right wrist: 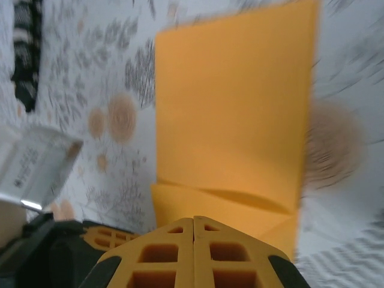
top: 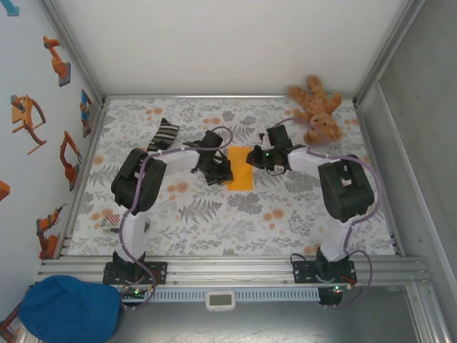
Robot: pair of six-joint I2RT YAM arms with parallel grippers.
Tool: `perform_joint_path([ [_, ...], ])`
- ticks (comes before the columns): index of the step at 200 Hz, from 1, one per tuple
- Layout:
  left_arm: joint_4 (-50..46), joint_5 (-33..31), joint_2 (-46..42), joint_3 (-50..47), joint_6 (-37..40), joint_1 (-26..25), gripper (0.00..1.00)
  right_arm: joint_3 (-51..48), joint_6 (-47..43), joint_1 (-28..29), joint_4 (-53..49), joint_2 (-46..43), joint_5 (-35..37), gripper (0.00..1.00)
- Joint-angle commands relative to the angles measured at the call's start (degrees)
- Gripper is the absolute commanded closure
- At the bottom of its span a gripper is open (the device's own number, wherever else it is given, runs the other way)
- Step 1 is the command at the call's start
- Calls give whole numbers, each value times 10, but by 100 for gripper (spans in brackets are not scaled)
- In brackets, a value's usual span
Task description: Fold a paper plane with a square sheet of paper (pick it up from the middle)
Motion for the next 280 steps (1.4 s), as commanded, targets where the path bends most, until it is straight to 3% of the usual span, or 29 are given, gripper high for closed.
perform_joint_path([
  [1, -66, -34, 31, -13, -2, 4, 100, 11, 20, 22, -9, 27, -17, 100],
  [78, -70, -36, 33, -13, 1, 4, 100, 32, 1, 42, -43, 77, -1, 100],
  [142, -77, -40, 36, -25, 8, 4, 100, 37, 10, -50, -19, 86, 9, 100],
  [186, -50, -10, 1, 6, 13, 5, 100, 46, 16, -60, -28, 35, 14, 100],
  [193, -33, 2, -11, 13, 8, 8, 93, 38, 23, -60, -27, 22, 17, 100],
  [203, -10, 12, -30, 24, -6, 11, 81, 23, 36, -59, -19, 1, 20, 96],
  [224, 35, 22, -50, 30, -34, 24, 71, -14, 69, -59, 3, -36, 16, 85],
  [246, 52, 15, -41, 36, -39, 37, 70, -45, 98, -56, 22, -60, 13, 73],
  [251, 50, 15, -34, 41, -37, 40, 70, -49, 104, -54, 25, -61, 10, 64],
  [258, 49, 13, -26, 46, -35, 42, 70, -51, 109, -50, 26, -62, 6, 60],
  [280, 42, 13, -3, 74, -23, 44, 71, -51, 116, -34, 25, -58, 7, 59],
])
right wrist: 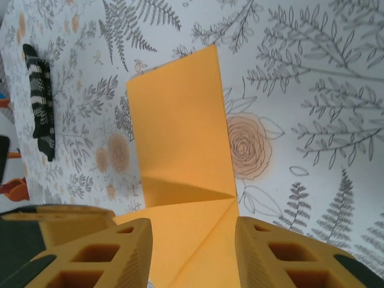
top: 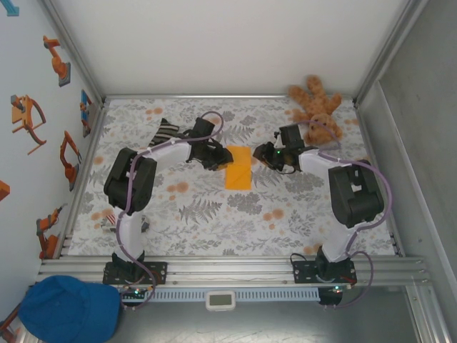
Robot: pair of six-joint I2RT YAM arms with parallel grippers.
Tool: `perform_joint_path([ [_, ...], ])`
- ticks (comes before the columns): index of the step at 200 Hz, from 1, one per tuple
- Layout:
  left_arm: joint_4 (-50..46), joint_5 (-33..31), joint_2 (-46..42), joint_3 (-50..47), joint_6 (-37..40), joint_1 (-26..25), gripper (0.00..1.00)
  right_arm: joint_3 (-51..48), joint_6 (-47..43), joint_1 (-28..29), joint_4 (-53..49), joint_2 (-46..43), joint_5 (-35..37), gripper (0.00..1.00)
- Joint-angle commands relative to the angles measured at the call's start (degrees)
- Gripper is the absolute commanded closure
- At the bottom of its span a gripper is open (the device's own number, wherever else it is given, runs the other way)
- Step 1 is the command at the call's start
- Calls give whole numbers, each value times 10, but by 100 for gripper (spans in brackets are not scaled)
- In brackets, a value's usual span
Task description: Fold a paper plane with a square sheet of paper (pick it up from the middle)
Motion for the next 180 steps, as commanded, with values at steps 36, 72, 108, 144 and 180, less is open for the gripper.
perform_joint_path([
  [36, -5, 0, 44, 58, 9, 0, 73, -14, 52, 38, 33, 16, 2, 59],
  [72, -9, -52, -1, 31, 24, 1, 71, -8, 62, 57, 45, 36, -1, 63],
  [108, -13, -56, -68, 4, 49, -11, 68, -6, 63, 59, 46, 39, 4, 63],
  [144, -22, -39, -69, -1, 52, -35, 68, -10, 72, 59, 49, 39, 8, 62],
  [180, -23, -40, -13, 20, 27, -42, 81, -32, 94, 60, 69, 31, 19, 62],
])
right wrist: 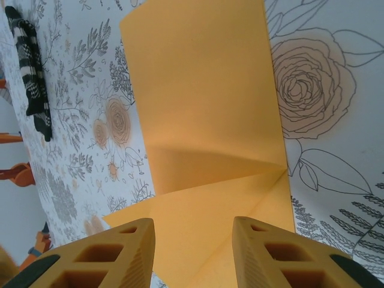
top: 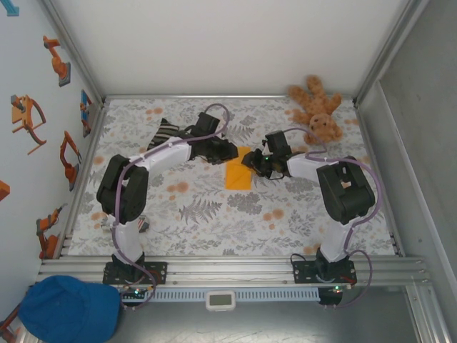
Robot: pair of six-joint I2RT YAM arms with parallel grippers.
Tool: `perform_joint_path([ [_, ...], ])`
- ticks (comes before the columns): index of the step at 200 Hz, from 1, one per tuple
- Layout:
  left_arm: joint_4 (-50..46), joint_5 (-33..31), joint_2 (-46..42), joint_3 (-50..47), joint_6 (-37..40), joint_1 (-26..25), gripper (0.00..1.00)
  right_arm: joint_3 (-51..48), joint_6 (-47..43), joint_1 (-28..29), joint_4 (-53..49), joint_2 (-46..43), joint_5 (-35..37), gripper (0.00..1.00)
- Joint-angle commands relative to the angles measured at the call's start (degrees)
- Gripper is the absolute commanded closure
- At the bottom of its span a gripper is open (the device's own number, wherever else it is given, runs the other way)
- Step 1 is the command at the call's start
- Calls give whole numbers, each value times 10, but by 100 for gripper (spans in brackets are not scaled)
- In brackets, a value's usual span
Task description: Fold a paper plane with a square sheet of paper (pick it up from the middle)
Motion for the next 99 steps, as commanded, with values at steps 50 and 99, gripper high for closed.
perform_joint_path([
  [50, -43, -25, 93, 37, -6, 7, 85, -22, 24, 3, 17, -3, 20, 62],
  [99, -30, -46, 110, 15, -26, 19, 88, -8, 33, 3, 6, 4, 20, 61],
])
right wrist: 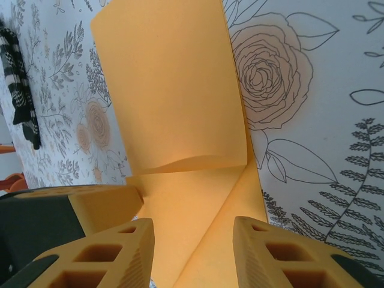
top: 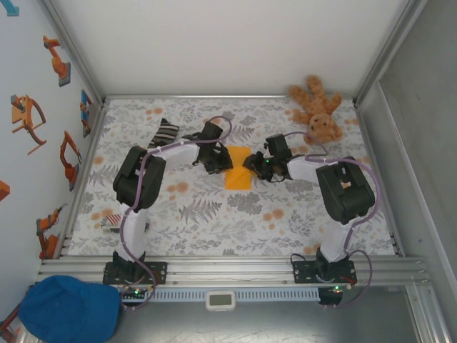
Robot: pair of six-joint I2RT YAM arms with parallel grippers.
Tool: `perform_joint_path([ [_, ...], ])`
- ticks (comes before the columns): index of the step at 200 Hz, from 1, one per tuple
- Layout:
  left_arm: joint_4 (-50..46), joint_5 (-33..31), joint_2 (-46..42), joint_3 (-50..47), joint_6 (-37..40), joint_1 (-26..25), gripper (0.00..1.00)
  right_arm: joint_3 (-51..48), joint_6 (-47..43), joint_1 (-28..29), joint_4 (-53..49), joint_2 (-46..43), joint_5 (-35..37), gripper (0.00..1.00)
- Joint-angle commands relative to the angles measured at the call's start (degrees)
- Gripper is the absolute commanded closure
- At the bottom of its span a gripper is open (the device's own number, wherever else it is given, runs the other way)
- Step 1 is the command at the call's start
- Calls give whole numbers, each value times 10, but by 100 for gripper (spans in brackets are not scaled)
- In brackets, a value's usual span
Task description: Fold a paper plane with a square sheet of paper (pick it up from the middle)
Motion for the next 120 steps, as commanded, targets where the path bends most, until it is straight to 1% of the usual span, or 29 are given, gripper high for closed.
perform_joint_path([
  [1, -2, -13, 14, -3, -18, 4, 88, 11, 13, 3, -6, 4, 7, 61],
  [44, -18, -20, 34, -13, -30, 4, 90, 26, 23, 6, -17, 24, 19, 61],
  [82, -33, -35, 39, -19, -34, 6, 90, 38, 22, 7, -19, 35, 15, 61],
  [120, -31, -30, 40, -20, -34, 7, 91, 45, 25, 9, -3, 51, 4, 62],
])
